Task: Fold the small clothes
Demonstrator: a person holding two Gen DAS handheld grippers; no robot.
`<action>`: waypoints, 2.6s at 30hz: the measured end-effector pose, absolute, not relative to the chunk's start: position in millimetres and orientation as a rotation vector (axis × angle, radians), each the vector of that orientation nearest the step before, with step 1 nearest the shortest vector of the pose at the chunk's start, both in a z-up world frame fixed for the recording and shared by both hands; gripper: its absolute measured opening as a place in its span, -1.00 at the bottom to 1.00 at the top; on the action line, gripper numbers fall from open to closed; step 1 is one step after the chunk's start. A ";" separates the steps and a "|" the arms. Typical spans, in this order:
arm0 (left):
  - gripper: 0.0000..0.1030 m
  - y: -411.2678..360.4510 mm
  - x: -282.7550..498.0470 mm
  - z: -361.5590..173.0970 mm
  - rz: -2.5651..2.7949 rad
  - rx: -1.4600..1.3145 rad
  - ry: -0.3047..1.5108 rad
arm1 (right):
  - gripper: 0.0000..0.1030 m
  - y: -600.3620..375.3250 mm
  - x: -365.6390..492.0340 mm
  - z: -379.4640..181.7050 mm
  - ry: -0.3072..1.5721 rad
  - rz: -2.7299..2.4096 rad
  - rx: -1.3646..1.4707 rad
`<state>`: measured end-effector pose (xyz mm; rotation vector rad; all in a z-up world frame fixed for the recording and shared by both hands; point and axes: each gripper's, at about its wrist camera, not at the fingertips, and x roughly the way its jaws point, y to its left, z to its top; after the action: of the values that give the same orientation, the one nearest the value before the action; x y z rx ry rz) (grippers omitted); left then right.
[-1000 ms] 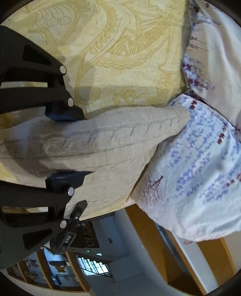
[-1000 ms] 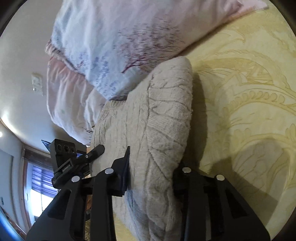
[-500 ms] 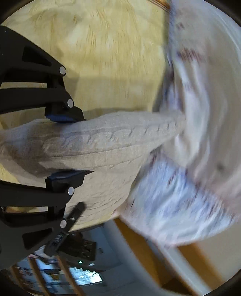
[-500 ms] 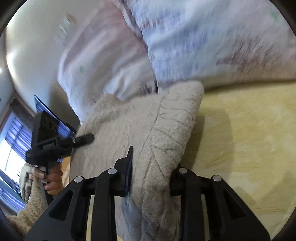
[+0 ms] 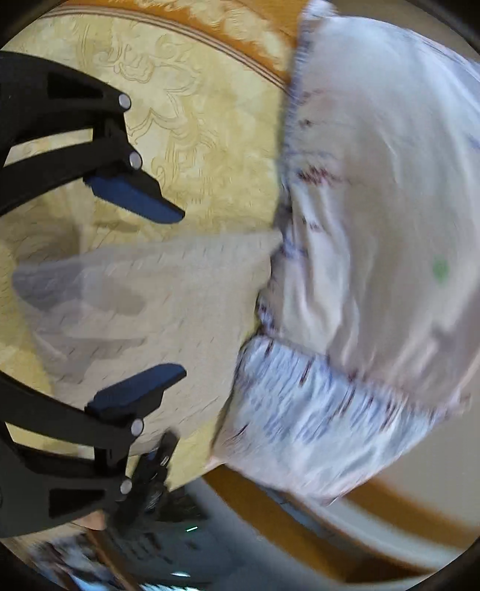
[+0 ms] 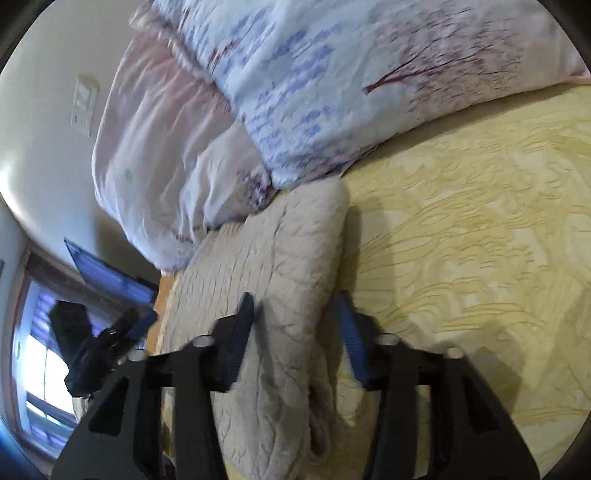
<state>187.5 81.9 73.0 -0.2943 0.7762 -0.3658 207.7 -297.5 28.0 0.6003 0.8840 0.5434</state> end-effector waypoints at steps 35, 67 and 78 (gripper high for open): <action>0.96 50.9 98.3 25.3 -0.145 -0.057 0.814 | 0.77 -251.3 101.1 56.0 0.634 0.227 0.183; 0.97 20.9 107.0 0.2 -0.119 0.059 0.923 | 0.97 -197.5 77.9 6.1 0.856 0.060 -0.017; 0.97 20.9 106.9 0.5 -0.120 0.059 0.923 | 0.97 -198.5 78.6 5.9 0.857 0.063 -0.019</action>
<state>106.9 20.9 0.5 0.0589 0.9229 -0.1204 78.6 -198.5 5.9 -0.0187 0.8566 0.0631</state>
